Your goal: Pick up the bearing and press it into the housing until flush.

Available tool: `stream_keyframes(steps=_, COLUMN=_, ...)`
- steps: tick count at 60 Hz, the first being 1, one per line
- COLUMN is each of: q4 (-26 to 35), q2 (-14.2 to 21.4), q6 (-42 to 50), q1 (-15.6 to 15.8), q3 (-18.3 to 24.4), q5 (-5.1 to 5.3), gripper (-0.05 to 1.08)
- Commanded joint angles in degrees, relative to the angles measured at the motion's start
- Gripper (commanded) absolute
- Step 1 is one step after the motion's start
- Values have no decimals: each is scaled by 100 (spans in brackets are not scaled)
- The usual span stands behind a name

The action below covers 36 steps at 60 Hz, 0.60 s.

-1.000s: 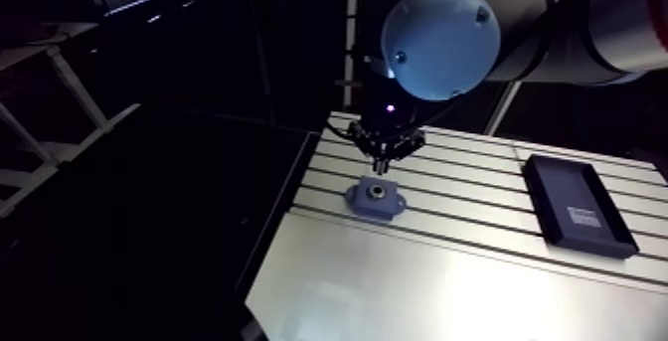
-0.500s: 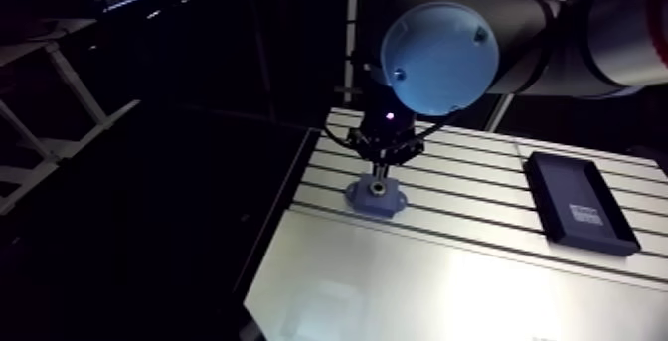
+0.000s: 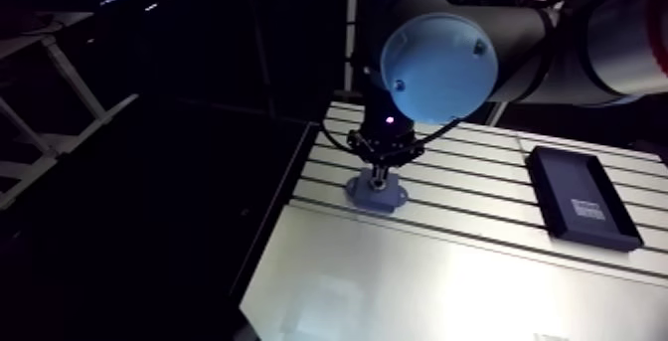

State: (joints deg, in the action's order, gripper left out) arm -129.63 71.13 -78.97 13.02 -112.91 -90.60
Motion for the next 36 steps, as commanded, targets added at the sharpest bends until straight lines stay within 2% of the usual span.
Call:
stream_keyframes(steps=1, q4=-13, q2=-34, q6=-8, q1=-1, q3=-8, q5=3, gripper=106)
stream_keyframes(steps=36, q4=-14, q2=-52, q6=-1, q1=-1, q3=-25, q5=3, gripper=106)
